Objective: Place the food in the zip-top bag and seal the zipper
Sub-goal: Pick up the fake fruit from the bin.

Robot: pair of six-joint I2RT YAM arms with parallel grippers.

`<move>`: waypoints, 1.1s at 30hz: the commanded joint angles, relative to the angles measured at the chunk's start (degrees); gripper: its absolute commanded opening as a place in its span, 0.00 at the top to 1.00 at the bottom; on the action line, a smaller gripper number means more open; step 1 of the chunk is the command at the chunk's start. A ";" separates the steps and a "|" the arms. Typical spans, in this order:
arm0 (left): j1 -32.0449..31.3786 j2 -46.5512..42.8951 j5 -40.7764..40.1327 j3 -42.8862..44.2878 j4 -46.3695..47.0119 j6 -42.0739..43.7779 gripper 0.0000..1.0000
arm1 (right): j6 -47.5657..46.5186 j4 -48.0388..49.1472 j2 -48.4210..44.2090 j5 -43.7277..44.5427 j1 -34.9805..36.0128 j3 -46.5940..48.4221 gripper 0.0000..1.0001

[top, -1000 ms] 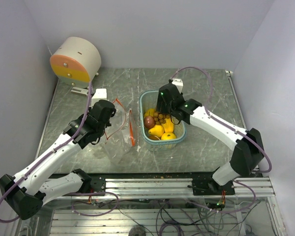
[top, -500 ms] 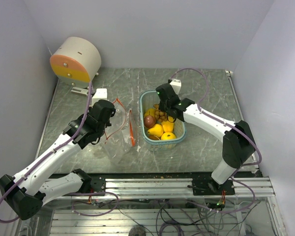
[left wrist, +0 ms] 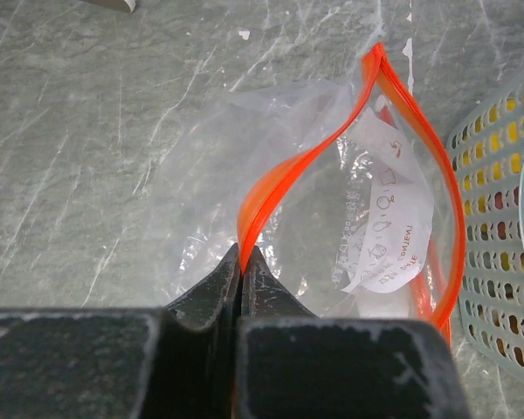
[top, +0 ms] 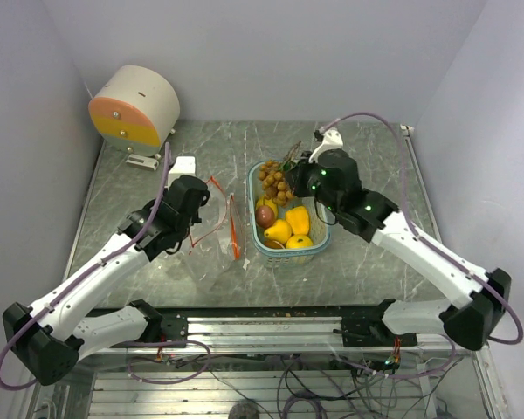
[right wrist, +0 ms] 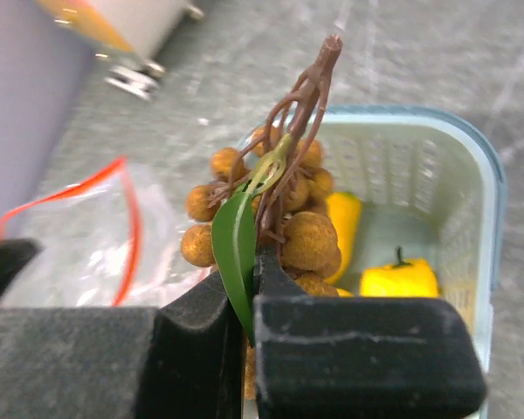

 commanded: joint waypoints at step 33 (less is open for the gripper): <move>0.22 -6.44 3.10 0.25 6.43 -1.08 0.93 | 10.32 32.18 6.86 -22.75 4.47 -8.28 1.00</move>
